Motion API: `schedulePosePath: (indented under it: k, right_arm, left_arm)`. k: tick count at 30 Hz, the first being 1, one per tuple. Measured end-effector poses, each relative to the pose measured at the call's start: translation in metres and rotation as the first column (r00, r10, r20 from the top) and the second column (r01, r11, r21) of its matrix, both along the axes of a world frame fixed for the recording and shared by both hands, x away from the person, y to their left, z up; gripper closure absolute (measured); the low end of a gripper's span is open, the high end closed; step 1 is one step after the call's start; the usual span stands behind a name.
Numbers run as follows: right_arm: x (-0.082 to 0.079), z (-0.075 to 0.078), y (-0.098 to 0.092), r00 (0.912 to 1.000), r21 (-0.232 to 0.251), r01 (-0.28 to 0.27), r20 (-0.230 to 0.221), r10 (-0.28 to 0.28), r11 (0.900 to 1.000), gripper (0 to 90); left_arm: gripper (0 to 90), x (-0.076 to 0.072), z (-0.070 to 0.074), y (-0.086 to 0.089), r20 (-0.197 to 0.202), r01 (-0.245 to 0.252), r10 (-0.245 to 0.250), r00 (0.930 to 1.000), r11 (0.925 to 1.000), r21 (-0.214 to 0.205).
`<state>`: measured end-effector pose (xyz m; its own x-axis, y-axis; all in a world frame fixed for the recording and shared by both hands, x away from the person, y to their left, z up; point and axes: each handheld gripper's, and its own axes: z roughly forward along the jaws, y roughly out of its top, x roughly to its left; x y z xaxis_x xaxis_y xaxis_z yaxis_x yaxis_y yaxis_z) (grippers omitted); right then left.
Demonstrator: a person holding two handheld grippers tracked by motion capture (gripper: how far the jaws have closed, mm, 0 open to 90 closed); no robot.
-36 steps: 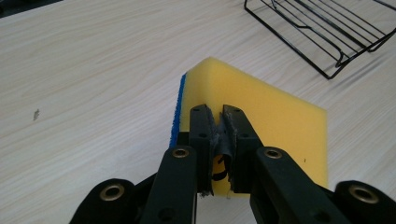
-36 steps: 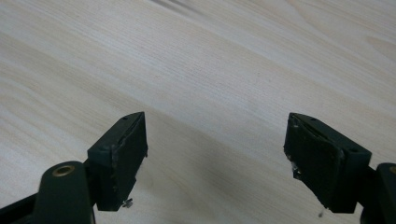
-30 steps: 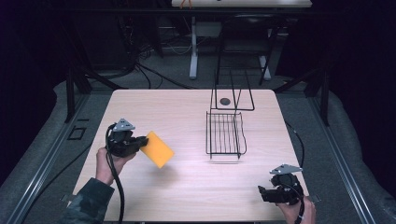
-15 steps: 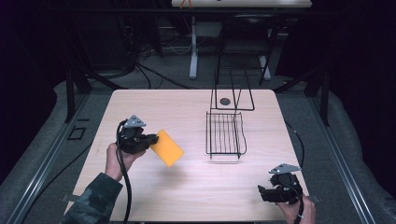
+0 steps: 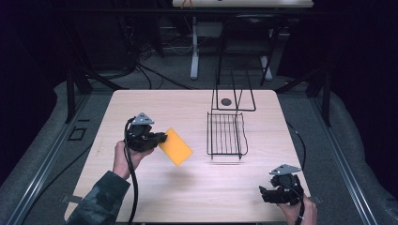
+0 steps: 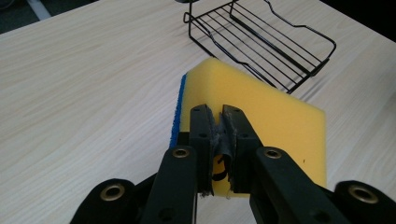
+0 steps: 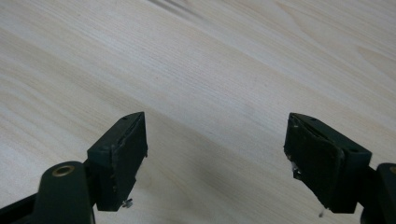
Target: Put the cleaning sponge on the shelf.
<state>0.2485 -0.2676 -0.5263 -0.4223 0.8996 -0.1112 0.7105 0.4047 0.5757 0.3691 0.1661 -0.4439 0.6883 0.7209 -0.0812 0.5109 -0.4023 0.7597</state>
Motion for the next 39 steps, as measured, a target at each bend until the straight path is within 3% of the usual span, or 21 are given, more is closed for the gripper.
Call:
schedulePosePath:
  k: [18,25,29,39]
  right_arm:
    - [0.002,0.0,0.001,0.9994,-0.021,0.034,-0.007,-0.035,0.9992,21.8]
    - [0.003,0.001,-0.001,0.999,-0.014,0.044,-0.007,-0.044,0.9989,22.0]
    - [0.003,0.001,-0.001,0.999,-0.003,0.045,-0.007,-0.045,0.999,22.0]
    - [0.003,0.001,-0.001,0.9991,0.009,0.041,-0.007,-0.041,0.9991,22.2]
  left_arm:
    - [83.4,0.008,0.008,-0.018,0.001,0.023,-0.023,0.9997,0.998,-0.06]
    - [83.5,0.01,0.015,-0.032,0.023,0.03,-0.028,0.9993,0.9975,-0.064]
    - [83.5,0.016,0.019,-0.04,0.012,0.026,-0.025,0.9996,0.9948,-0.099]
    - [83.5,0.025,0.021,-0.064,0.02,0.024,-0.022,0.9996,0.9903,-0.137]
